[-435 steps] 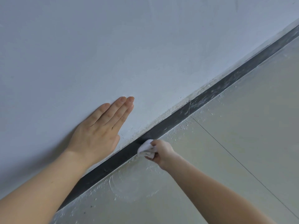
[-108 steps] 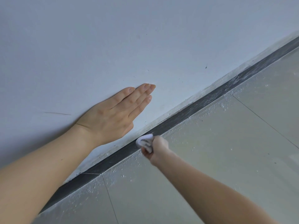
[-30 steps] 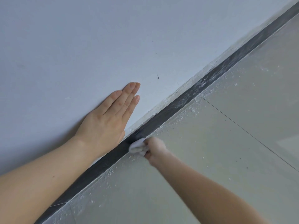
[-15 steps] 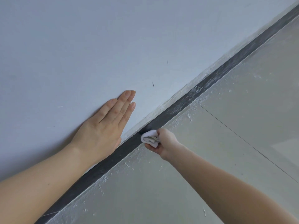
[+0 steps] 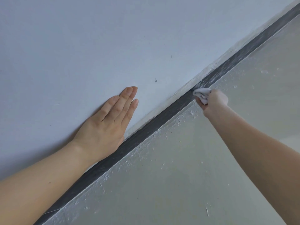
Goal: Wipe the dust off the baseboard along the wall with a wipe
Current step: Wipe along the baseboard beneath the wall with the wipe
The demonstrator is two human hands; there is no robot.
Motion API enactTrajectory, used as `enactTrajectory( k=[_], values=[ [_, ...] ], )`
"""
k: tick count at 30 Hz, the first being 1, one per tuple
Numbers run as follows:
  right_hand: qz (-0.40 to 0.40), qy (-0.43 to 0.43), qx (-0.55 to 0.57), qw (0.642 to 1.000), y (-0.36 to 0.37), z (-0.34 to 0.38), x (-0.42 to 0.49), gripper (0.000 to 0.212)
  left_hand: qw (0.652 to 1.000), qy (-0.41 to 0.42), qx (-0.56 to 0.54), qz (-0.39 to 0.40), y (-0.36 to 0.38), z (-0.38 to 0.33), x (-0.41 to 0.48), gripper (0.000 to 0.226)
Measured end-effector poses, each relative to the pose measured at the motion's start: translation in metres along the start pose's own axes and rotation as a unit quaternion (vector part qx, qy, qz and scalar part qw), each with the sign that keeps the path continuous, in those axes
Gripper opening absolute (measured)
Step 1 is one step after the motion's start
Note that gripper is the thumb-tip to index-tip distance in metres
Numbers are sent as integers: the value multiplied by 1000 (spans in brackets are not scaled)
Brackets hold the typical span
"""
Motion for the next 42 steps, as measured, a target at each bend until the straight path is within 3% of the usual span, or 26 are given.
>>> enactTrajectory(
  k=[2, 4, 7, 8, 10, 12, 15, 18, 22, 24, 28, 31, 33, 35, 37, 40, 42],
  values=[
    [-7, 30, -65, 997, 0, -7, -7, 63, 1000, -3, -1, -1, 1, -1, 0, 63],
    [74, 83, -138, 984, 14, -28, -32, 40, 1000, -5, -1, 0, 2, -3, 0, 63],
    [149, 159, -163, 962, 35, -62, -45, 52, 1000, -8, -8, 2, 1, -2, 1, 62],
    [128, 160, -154, 967, 36, -65, -36, 52, 1000, -8, -8, 2, 1, -2, 1, 62],
    [123, 140, -151, 971, 25, -58, -14, 27, 1000, -5, 1, 2, 1, -2, 1, 62],
    [92, 151, -137, 975, 11, -44, 14, 51, 1000, -2, 7, 1, 1, -3, 2, 61],
    [-10, 41, -85, 995, 5, -13, 41, 28, 1000, -4, -3, -11, 4, -4, 3, 62],
    [-58, -43, -6, 997, -11, -1, 42, 28, 1000, -14, -8, -26, 4, -3, 4, 65],
    [-133, -35, 28, 990, -11, -3, 15, 26, 1000, -17, 2, -11, 2, -4, 5, 65],
    [-113, 4, 1, 994, -3, -25, -5, 22, 1000, -15, 5, -5, 3, -4, 5, 64],
    [22, 86, -72, 993, 21, -101, -40, 15, 1000, -13, 8, 19, 2, -4, 3, 63],
    [75, 171, -103, 977, 42, -159, -71, 25, 1000, -8, -3, 23, 1, -4, 2, 62],
    [122, 240, -62, 961, 59, -186, -90, 31, 1000, -2, -10, 21, 0, -4, 1, 63],
    [149, 286, -10, 946, 70, -199, -96, 52, 1000, 6, -18, 23, -1, -4, 0, 65],
    [138, 277, -28, 950, 70, -190, -87, 55, 999, 7, -31, 27, -4, -5, 0, 65],
    [87, 198, -80, 973, 59, -141, -62, 30, 998, 9, -50, 36, -13, -2, 1, 64],
    [29, 136, -105, 985, 49, -105, -42, 40, 997, 11, -75, 34, -17, 4, 1, 65]
  ],
)
Point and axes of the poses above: each hand's wrist, its own x-axis towards the middle knuckle, its own y-axis out of the palm, z = x × y, the point moved 1 cm from there along x, towards the middle knuckle, and after that the axes turned 5 degrees about z, right-handed, at the moved point
